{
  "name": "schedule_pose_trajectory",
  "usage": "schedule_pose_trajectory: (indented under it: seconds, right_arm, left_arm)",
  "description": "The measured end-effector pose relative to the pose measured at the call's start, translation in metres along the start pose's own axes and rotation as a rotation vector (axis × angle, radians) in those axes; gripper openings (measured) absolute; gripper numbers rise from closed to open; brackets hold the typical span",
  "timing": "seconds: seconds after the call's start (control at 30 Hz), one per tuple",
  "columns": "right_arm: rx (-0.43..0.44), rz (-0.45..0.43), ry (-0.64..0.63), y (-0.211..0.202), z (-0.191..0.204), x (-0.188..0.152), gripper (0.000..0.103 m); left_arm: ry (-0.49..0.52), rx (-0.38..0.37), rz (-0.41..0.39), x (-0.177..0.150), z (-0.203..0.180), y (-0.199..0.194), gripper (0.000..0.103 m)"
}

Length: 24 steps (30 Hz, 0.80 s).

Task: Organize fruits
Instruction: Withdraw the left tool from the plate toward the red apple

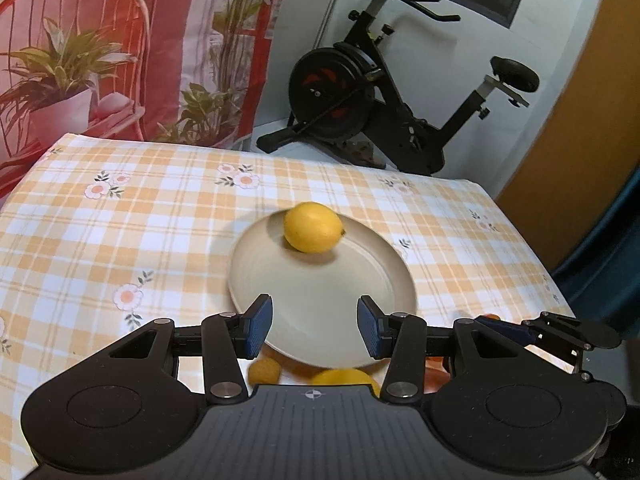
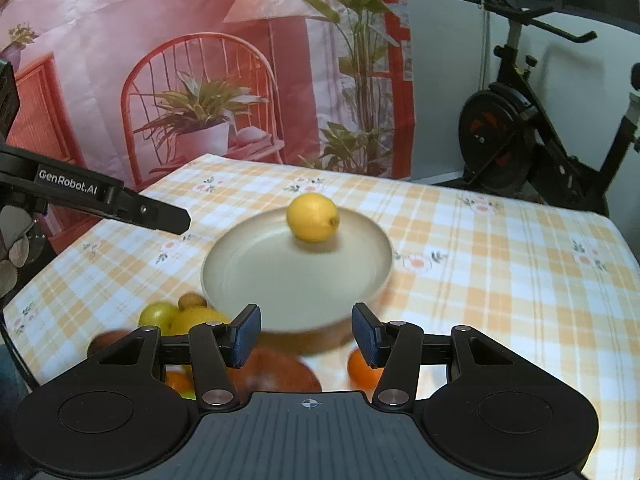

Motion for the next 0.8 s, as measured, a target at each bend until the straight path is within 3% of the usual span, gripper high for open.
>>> schedule_pose_trajectory:
  seconds: [0.37, 0.8]
  right_arm:
    - [0.006, 0.032, 0.044, -0.027, 0.002, -0.026, 0.049]
    - [0.039, 0.048, 0.066, -0.022, 0.014, -0.028, 0.051]
  left_arm:
    - [0.04, -0.032, 0.033, -0.021, -0.022, -0.002, 0.049]
    - [0.027, -0.028, 0.054, -0.031, -0.024, -0.002, 0.049]
Point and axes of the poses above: each gripper's, at about its wrist camera, not at the fingertips, and y roughly the way its jaws point, z to its left, x to its top, the point moved 9 cm from there along y, roughly the way its jaws point, and after that the axes turned 15 degrees about -z, right-handed, at the moved point
